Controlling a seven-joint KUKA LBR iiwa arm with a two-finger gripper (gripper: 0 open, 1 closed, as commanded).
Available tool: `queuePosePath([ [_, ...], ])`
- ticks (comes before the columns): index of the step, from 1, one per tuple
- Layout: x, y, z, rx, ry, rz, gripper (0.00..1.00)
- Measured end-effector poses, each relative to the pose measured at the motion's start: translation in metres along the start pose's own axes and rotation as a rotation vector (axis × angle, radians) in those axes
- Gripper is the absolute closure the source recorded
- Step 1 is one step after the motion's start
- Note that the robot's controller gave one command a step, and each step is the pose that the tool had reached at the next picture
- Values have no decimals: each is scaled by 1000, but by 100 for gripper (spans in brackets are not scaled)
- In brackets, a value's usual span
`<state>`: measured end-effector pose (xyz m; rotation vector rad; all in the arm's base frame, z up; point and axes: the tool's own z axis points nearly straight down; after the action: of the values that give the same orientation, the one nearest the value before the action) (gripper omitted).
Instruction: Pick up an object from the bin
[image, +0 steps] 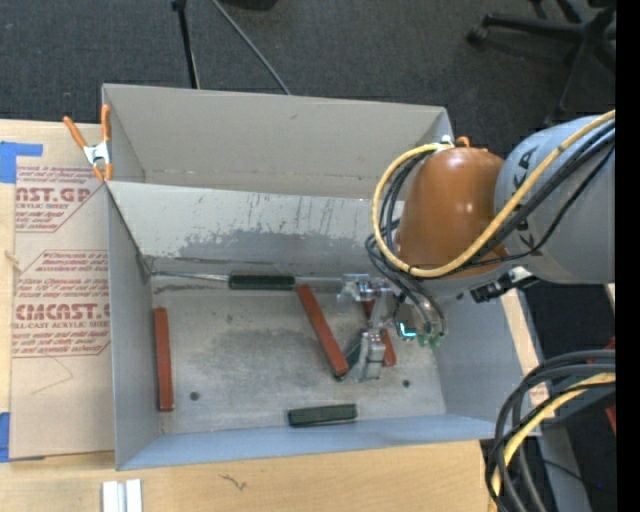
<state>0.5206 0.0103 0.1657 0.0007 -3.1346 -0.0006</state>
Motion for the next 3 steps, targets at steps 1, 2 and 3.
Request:
queuePosePath([
  [1, -63, -4, 95, -5, 2, 524, 0],
  [2, -52, 39, 65, -4, -8, 596, 0],
  [3, -37, 15, 66, -1, -5, 747, 0],
])
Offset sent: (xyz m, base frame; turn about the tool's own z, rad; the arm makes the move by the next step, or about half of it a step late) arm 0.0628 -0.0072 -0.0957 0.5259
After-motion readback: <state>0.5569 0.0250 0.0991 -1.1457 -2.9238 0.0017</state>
